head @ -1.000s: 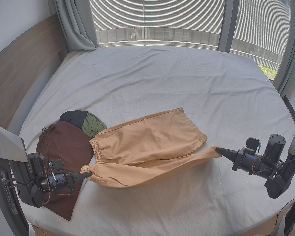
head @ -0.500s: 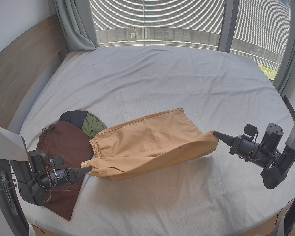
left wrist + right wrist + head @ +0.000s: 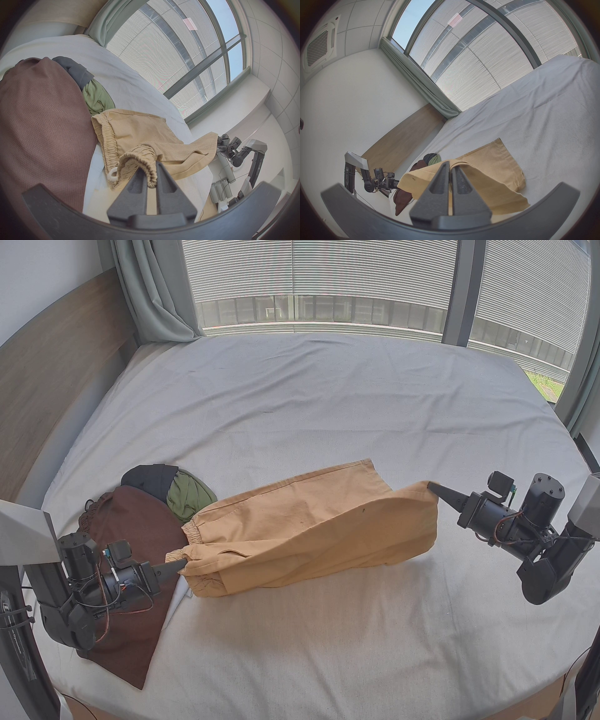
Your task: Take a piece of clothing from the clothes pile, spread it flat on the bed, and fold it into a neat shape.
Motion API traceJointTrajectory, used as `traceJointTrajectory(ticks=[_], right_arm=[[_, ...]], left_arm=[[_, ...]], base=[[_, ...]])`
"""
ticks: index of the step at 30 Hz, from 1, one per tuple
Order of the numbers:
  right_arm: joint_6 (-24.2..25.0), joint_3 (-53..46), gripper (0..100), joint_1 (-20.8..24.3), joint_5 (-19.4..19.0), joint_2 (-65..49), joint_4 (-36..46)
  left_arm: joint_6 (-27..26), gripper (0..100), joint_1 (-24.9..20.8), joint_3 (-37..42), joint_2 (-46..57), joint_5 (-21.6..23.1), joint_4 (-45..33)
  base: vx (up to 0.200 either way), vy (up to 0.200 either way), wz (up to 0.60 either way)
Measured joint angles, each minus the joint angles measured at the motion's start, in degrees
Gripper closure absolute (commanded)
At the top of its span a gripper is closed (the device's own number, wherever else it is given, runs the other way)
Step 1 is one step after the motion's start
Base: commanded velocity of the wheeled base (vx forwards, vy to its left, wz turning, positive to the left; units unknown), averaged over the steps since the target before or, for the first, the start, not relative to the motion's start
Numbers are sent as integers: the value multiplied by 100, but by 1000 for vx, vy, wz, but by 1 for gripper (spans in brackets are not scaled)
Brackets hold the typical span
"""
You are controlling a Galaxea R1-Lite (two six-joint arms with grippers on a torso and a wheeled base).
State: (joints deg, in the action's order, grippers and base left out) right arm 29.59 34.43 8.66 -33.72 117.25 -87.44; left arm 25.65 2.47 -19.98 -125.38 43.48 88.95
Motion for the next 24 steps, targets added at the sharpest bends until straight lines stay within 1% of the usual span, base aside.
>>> traceJointTrajectory(ticks=[3,9,17,24], right_arm=[[57,267,100,0,0,116,65],[95,807,100,-4,4,299,501],[126,1502,100,2,2,530,950],[288,2066,100,11,6,712,1220]], left_arm=[[119,100,-22,-85,0,-141,0],[377,100,-96,-269,-1,-478,0],[735,100,-185,-485,-11,-752,0],[805,100,-201,-647,-56,-903,-2]], base=[[0,0,0],[0,0,0],[0,0,0],[0,0,0]])
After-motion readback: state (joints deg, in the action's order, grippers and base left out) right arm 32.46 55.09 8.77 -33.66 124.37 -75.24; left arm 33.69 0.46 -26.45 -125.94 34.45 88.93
